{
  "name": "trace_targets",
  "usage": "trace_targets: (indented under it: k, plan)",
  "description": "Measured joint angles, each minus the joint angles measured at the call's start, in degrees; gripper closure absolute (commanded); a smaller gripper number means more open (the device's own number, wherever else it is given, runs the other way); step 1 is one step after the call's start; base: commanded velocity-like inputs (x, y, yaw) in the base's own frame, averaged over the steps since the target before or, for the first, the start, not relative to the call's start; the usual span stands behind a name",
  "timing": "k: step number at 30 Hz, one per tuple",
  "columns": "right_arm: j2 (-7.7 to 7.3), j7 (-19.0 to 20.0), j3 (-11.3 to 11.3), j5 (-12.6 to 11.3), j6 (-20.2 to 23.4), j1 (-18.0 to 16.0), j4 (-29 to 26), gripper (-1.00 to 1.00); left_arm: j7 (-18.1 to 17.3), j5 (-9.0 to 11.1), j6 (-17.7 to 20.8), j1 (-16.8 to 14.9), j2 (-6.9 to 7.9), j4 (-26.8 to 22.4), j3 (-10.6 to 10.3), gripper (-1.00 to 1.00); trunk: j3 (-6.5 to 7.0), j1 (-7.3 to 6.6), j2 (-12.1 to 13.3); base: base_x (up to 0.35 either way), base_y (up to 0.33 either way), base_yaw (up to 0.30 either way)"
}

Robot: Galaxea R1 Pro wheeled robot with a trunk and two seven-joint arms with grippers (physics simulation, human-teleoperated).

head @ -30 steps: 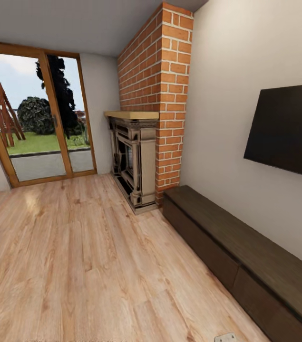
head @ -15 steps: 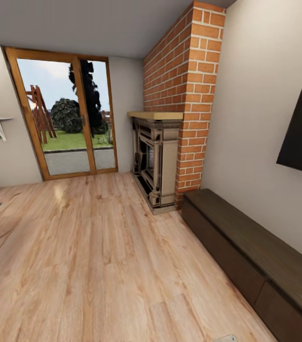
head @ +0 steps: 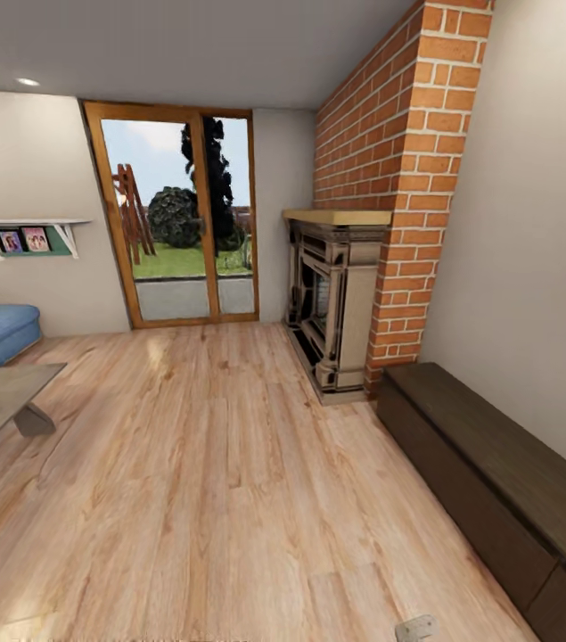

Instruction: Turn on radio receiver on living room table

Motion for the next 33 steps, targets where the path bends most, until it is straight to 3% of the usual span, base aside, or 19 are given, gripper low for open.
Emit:
trace_targets:
  k: [33]
  plan:
    - [-0.08,-0.2,0.0,0.2,0.0,0.0,0.1,-1.00,0.0,0.1,-0.5,0.0,0.35,0.1,0.4,-1.00,0.00,0.00,0.0,0.000,0.000,0.300]
